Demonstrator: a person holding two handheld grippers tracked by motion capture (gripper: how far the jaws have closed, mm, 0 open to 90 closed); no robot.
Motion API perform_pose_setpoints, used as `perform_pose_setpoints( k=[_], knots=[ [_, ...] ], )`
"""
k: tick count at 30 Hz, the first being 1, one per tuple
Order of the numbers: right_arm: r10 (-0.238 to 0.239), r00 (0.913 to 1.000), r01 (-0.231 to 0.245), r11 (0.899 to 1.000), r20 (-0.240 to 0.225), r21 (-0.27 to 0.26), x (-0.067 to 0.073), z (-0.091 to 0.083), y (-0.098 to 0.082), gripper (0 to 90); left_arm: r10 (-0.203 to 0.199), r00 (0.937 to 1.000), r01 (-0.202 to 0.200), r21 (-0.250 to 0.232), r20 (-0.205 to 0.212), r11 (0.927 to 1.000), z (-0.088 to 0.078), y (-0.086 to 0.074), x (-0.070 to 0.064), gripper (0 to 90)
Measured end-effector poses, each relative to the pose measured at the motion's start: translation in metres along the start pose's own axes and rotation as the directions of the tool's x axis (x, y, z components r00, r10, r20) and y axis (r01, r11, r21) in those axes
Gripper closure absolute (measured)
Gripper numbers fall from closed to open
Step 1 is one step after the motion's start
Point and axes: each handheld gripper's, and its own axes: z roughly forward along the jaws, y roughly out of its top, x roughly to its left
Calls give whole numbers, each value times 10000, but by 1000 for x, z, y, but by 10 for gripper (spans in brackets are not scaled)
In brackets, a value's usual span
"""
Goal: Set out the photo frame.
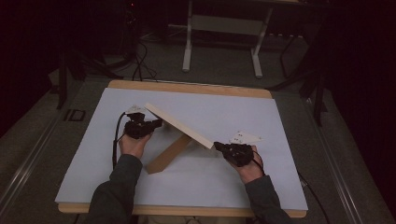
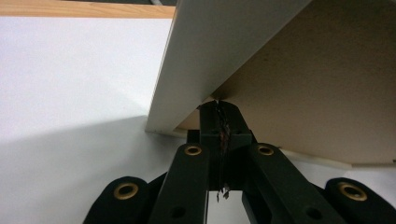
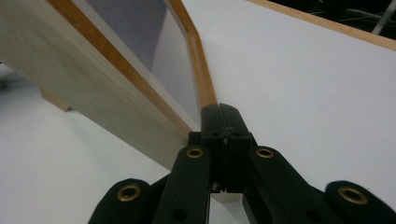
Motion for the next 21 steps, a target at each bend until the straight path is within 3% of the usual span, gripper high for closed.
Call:
perform_pose_setpoints(
  k=[21],
  knots=[
    [-548, 9966, 560, 9983, -620, 179, 27, -1, 0, 899, 129, 9999, -132, 320, 95, 9994, 23, 13, -6, 900]
  ],
)
